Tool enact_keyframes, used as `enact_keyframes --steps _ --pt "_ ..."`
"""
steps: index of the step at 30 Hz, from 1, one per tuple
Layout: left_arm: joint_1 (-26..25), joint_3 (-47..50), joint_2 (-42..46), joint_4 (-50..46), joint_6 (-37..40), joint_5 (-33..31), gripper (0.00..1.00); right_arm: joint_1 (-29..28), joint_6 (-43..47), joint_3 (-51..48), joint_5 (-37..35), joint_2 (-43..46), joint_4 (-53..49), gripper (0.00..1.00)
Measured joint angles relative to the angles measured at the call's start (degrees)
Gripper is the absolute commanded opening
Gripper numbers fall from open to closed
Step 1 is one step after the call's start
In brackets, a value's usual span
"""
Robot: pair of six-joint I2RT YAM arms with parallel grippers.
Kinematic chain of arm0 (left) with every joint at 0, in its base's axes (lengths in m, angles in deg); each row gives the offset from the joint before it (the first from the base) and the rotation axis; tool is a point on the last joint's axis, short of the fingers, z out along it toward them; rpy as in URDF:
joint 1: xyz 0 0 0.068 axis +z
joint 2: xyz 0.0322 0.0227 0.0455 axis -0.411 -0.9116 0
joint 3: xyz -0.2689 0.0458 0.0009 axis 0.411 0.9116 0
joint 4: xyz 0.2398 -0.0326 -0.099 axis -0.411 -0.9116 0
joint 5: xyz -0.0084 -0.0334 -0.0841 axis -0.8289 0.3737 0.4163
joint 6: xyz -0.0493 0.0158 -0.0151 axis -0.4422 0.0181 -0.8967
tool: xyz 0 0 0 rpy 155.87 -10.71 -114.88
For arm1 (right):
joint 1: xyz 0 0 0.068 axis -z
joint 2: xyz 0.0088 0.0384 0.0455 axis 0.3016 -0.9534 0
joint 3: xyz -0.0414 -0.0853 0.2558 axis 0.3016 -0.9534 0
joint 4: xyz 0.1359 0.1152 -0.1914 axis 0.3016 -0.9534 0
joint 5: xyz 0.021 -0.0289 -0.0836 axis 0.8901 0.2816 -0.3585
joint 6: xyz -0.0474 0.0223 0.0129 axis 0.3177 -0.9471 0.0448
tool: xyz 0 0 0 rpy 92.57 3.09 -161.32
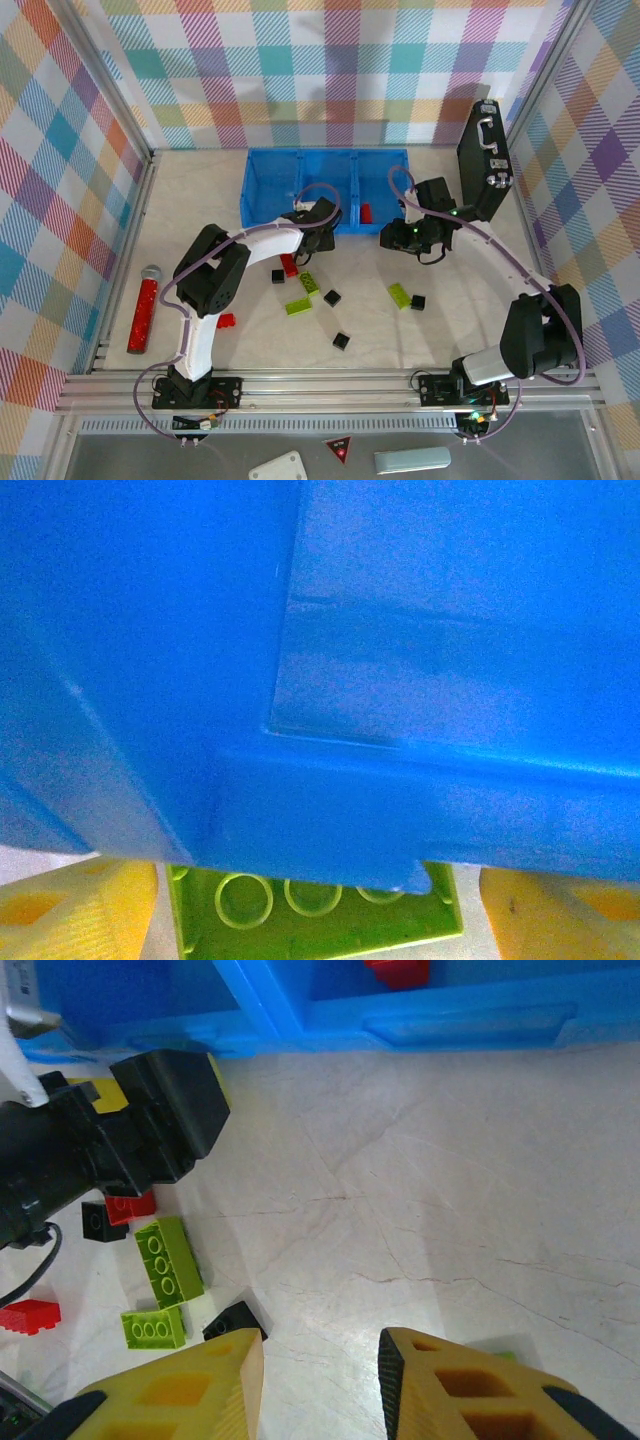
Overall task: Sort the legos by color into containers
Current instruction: Pick up the lego from the center of the table.
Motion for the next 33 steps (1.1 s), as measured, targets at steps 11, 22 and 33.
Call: enact_keyframes --steps 11,22,33 --pt "-0.1 0.0 -1.0 0.8 -0.2 -1.6 0.74 0.0 0.0 0.0 -0.1 1.1 -0.3 0.37" --pt "-0.1 0.1 -1.1 1.4 -0.3 -1.8 0.67 0.0 0.0 -0.6 -0.4 2.5 -0.9 0.38" --pt "-0.1 1.2 -0.3 2.9 -0.2 -1.5 0.61 0.0 0.0 -1.4 -0.7 5.0 -1.5 0.38"
